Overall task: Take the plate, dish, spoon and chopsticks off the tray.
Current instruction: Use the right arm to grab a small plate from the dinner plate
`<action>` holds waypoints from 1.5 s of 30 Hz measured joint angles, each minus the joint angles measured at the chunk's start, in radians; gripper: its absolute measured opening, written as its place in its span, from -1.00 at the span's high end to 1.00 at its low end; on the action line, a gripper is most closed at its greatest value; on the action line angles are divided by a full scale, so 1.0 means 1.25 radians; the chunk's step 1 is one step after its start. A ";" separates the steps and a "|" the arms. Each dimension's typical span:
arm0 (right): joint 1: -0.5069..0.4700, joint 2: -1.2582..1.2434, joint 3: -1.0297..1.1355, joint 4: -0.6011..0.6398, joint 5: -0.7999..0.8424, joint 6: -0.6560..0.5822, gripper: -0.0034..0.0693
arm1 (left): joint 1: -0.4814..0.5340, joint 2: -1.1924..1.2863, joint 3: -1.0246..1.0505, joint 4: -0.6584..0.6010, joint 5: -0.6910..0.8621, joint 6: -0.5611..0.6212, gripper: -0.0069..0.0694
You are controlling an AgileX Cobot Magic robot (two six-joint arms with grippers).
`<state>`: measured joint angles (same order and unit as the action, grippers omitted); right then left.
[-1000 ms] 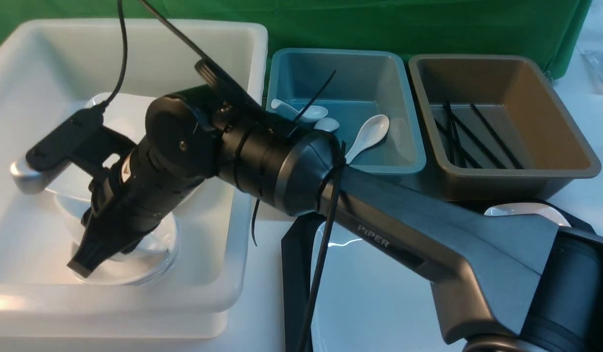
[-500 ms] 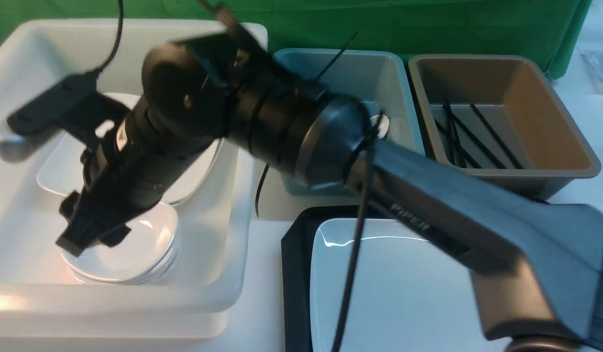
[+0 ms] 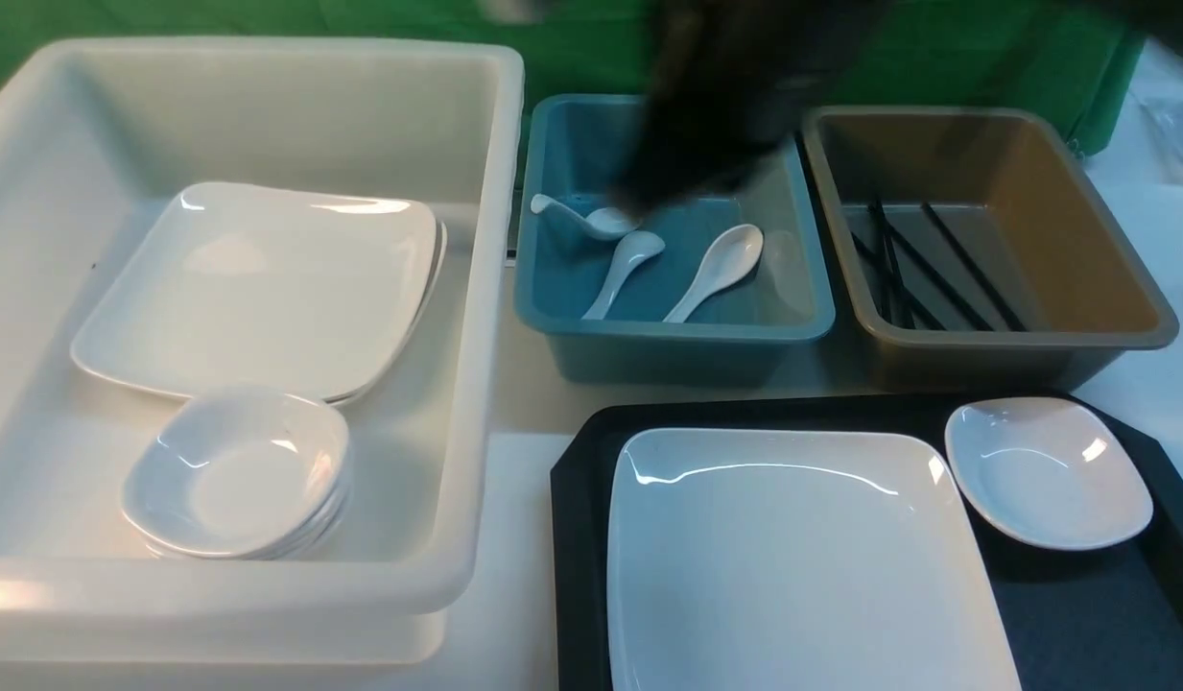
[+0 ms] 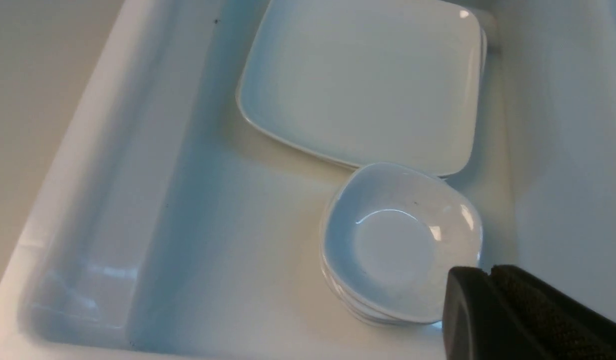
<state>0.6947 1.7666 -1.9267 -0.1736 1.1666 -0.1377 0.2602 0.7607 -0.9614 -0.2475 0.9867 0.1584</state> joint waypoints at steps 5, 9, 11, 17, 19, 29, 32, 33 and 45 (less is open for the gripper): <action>-0.241 -0.188 0.371 -0.005 -0.019 0.041 0.79 | 0.000 0.000 0.000 -0.076 0.000 0.059 0.78; -0.404 -0.243 0.609 -0.011 -0.147 0.104 0.42 | -0.001 0.000 0.000 -0.093 -0.001 0.067 0.78; -0.446 -0.239 0.687 -0.009 -0.200 0.105 0.10 | -0.008 0.002 0.000 -0.093 -0.001 0.067 0.78; -0.445 -0.198 0.771 -0.003 -0.293 0.061 -0.53 | -0.033 0.018 0.000 -0.093 -0.001 0.069 0.78; -0.428 -0.188 0.773 -0.003 -0.326 0.036 -0.58 | -0.033 0.019 0.000 -0.091 -0.001 0.070 0.78; -0.385 -0.115 0.773 -0.005 -0.402 -0.027 -0.60 | -0.033 0.021 0.002 -0.089 -0.004 0.083 0.78; -0.385 -0.094 0.773 -0.006 -0.410 -0.030 -0.60 | -0.033 0.021 0.008 -0.089 -0.004 0.085 0.78; -0.385 -0.086 0.773 -0.006 -0.418 -0.030 -0.60 | -0.033 0.021 0.008 -0.089 -0.005 0.085 0.78; -0.383 -0.028 0.773 -0.006 -0.453 -0.062 0.07 | -0.033 0.021 0.008 -0.090 -0.012 0.086 0.78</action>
<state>0.2163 1.7316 -0.9609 -0.1816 0.6001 -0.2154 0.2188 0.7868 -0.9511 -0.3602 0.9716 0.2656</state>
